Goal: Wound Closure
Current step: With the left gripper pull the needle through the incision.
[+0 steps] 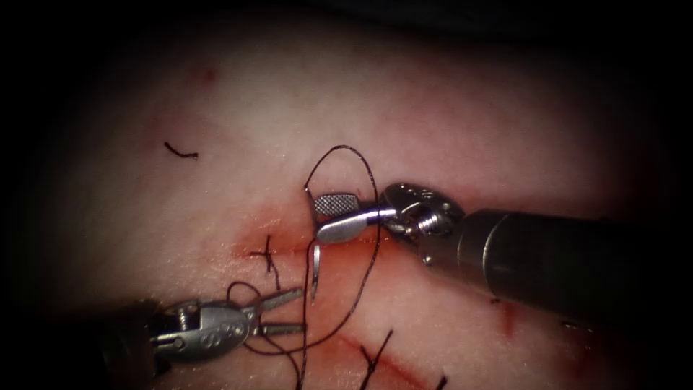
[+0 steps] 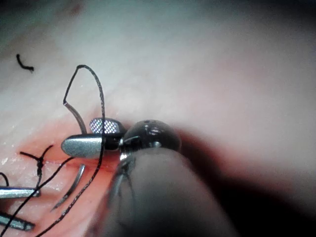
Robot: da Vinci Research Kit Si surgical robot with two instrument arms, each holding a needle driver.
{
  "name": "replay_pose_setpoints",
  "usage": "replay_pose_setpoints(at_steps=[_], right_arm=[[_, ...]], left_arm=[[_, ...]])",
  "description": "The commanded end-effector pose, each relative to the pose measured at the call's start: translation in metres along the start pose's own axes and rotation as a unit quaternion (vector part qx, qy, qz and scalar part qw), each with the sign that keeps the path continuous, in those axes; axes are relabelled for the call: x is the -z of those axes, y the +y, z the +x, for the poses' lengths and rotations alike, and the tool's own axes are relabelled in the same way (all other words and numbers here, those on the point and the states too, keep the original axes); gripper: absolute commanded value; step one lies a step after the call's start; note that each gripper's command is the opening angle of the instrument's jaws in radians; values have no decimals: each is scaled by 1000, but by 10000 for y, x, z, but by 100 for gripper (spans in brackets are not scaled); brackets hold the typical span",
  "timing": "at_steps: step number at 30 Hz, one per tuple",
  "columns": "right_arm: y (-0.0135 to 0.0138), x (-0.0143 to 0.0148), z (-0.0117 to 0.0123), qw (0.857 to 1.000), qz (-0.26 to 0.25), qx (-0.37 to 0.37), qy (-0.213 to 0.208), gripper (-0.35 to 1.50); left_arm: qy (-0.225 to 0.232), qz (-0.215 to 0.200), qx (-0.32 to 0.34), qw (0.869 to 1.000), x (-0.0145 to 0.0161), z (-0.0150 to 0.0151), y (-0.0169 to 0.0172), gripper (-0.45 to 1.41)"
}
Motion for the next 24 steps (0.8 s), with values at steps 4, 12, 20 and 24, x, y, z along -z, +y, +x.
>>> replay_pose_setpoints(at_steps=[4, 12, 20, 24], right_arm=[[22, 17, 12, 1000, -7, 1, 14, 120], [32, 46, 19, 1000, -15, 4, 26, 111], [33, 49, 17, 999, -19, 17, 33, 101], [34, 48, 13, 999, -19, 22, 33, 95]], left_arm=[[-2, 3, -12, 1000, -15, 0, -10, 24], [-21, -16, -56, 998, -38, -4, -14, 27], [-39, -40, -74, 996, -49, -17, -5, 29], [-36, -44, -77, 995, -49, -26, -10, 31]])
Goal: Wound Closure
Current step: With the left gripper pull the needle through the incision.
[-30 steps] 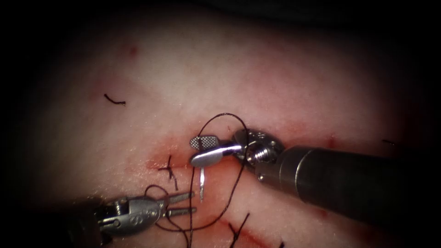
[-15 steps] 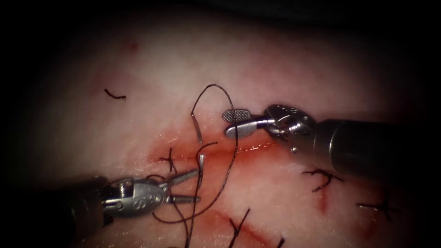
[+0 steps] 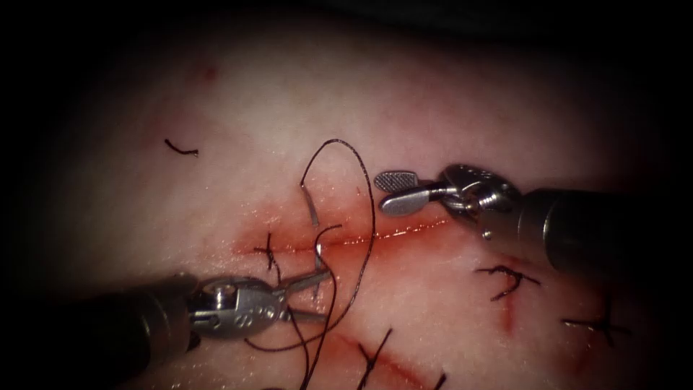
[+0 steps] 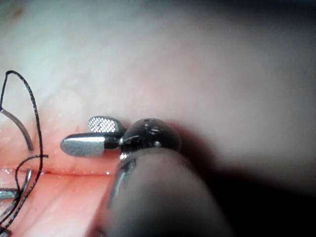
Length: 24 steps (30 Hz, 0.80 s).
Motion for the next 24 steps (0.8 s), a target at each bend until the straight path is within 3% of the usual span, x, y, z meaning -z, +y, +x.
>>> replay_pose_setpoints(at_steps=[1, 7, 11, 12, 20, 24], right_arm=[[6, -10, -4, 1000, 2, 4, -2, 93], [6, -10, -10, 1000, -1, 12, 0, 81], [6, -10, -10, 1000, -6, 16, 3, 69], [6, -10, -10, 1000, -6, 19, 3, 63], [2, -11, -15, 1000, -12, 28, 7, 46], [-1, -11, -19, 1000, -12, 28, 7, 29]], left_arm=[[3, 0, -2, 1000, -9, -4, -4, 31], [5, -3, -7, 1000, -18, -12, -9, 27], [7, -3, 10, 1000, -20, -14, -11, -8], [7, -4, 22, 1000, -20, -14, -12, -42], [11, -23, 55, 998, -6, -9, -15, -45], [35, -42, 112, 992, 9, 5, -13, -45]])
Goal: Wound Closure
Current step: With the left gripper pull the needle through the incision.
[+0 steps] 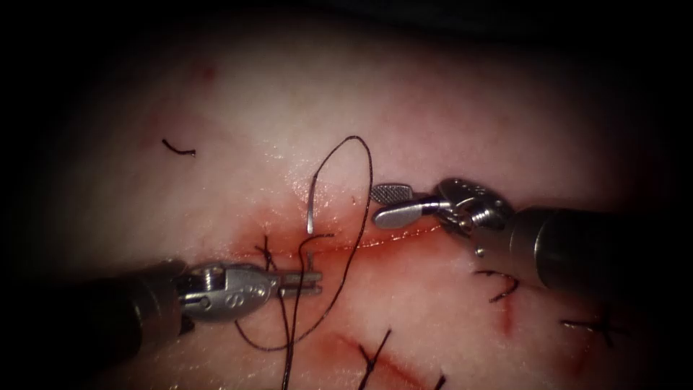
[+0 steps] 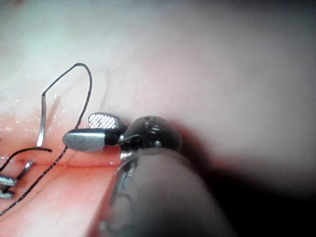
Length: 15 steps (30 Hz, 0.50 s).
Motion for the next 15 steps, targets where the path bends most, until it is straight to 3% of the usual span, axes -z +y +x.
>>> replay_pose_setpoints(at_steps=[1, 3, 10, 15], right_arm=[[1, -9, -4, 1000, 2, 0, -1, 29], [-3, -10, -6, 1000, 2, 0, -1, 31], [-10, -11, -11, 1000, 7, -1, -2, 39], [-15, -9, -12, 1000, 9, -2, -3, 43]], left_arm=[[9, -10, 18, 1000, -5, 4, -1, -45], [50, -44, 89, 994, 6, 20, 5, -45], [122, -101, 162, 974, 25, 56, 13, -45], [137, -108, 189, 966, 42, 83, 20, -45]])
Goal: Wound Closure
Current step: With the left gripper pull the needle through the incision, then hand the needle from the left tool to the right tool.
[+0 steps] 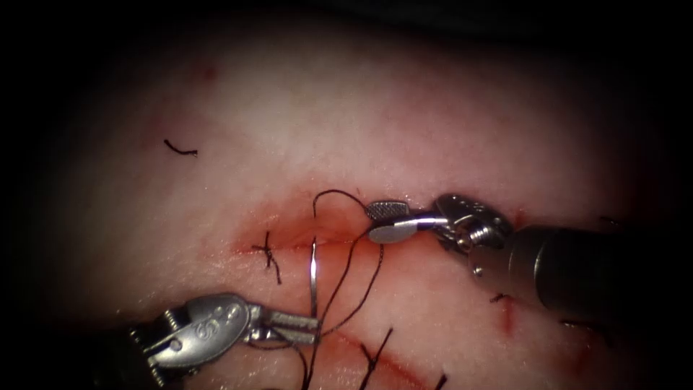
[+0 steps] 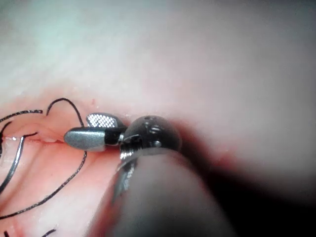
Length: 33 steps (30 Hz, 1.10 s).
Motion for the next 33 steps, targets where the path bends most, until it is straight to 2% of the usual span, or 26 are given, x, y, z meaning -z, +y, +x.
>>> replay_pose_setpoints(at_steps=[1, 3, 6, 8, 11, 12, 14, 17, 19, 21, 25, 26, 27, 31, 33], right_arm=[[3, -7, -2, 1000, 3, -1, 0, 44], [2, -4, -1, 1000, 5, -2, 2, 48], [-4, 7, 6, 1000, 10, -7, 7, 68], [-6, 10, 7, 1000, 8, -3, 8, 74], [-18, 22, 16, 999, 1, 34, 12, 98], [-18, 22, 16, 999, 1, 34, 12, 98], [-25, 29, 21, 998, -5, 62, 14, 115], [-37, 37, 27, 994, -14, 106, 17, 125], [-52, 38, 25, 992, -22, 124, 15, 128], [-56, 37, 23, 992, -17, 127, 9, 123], [-70, 30, 16, 990, -12, 138, 4, 116], [-74, 25, 13, 989, -15, 145, 4, 116], [-74, 25, 13, 989, -15, 145, 4, 116], [-82, 14, 8, 988, -19, 154, 7, 116], [-86, 6, 5, 986, -22, 163, 9, 108]], left_arm=[[5, -1, 9, 1000, -6, 2, -2, -45], [11, -3, 16, 1000, -3, 8, 5, -45], [11, -4, 20, 1000, 5, 19, 20, -45], [10, -4, 20, 1000, 6, 22, 23, -45], [5, 14, 0, 1000, 16, 34, 33, -45], [5, 14, 0, 1000, 16, 34, 33, -45], [-2, 39, -37, 999, 22, 43, 34, -45], [-12, 87, -101, 991, 32, 56, 33, -45], [-23, 125, -150, 980, 39, 65, 31, -45], [-26, 132, -165, 977, 41, 67, 31, -45], [-40, 174, -216, 960, 49, 77, 30, -45], [-47, 198, -240, 949, 55, 83, 28, -45], [-47, 198, -240, 949, 55, 83, 28, -45], [-55, 232, -265, 934, 68, 92, 22, -45], [-54, 240, -267, 932, 75, 94, 18, -45]])
